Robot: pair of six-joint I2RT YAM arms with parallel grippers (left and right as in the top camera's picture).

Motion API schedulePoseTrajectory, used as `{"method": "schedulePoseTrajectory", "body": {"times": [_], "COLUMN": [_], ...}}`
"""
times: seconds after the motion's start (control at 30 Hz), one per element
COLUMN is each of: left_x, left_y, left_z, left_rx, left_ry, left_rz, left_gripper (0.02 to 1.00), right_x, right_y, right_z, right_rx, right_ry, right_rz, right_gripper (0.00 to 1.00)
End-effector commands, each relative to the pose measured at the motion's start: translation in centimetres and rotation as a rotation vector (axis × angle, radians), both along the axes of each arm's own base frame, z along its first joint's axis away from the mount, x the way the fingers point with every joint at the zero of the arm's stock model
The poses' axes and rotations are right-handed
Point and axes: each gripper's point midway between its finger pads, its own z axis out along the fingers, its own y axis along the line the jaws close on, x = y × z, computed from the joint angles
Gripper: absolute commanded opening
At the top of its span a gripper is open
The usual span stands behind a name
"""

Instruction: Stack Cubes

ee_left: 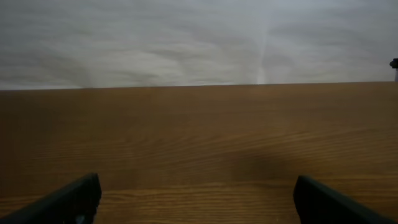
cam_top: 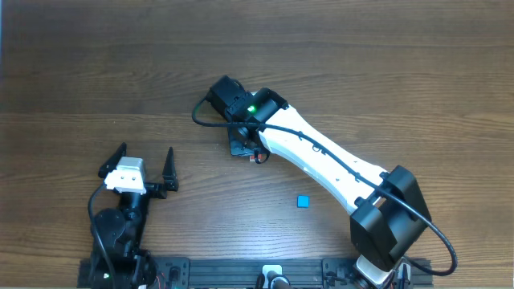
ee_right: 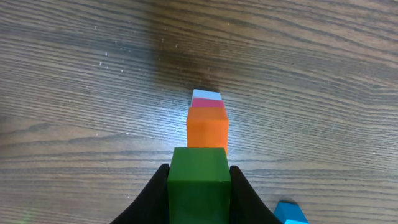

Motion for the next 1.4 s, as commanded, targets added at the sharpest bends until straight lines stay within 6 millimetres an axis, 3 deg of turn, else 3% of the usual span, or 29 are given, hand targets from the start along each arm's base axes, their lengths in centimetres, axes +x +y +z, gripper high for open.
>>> {"method": "schedulePoseTrajectory", "body": {"times": [0.03,1.03,1.17,1.2,1.37,1.4], "left_x": [0.0,0.0,0.0,0.0,0.0,0.0], "left_y": [0.0,0.0,0.0,0.0,0.0,0.0], "left_z": [-0.1,-0.1,-0.1,-0.1,-0.1,-0.1], "left_rx": [0.013,0.014,0.013,0.014,0.014,0.013], "left_ry": [-0.001,-0.001,-0.001,-0.001,-0.001,-0.001], "left_rz": [-0.006,-0.006,-0.006,-0.006,-0.006,-0.006], "left_gripper": [1.000,0.998,1.000,1.000,1.000,1.000], "right_x": [0.9,1.4,1.4,1.4,1.3,1.3], "right_y": [-0.1,-0.4,-0.4,-0.4,-0.4,-0.4], "right_z": [-0.9,-2.9,-3.1,-3.1,-3.1,-3.1], "right_rx": [-0.022,-0.052,-0.053,-0.053,-0.051,-0.051], "right_ry": [-0.005,0.022,0.029,0.029,0.031,0.031], "right_rz": [-0.032,-0.048,-0.053,-0.053,-0.053,-0.053], "right_gripper": [0.053,0.082,0.266,0.349,0.976,0.993]}}
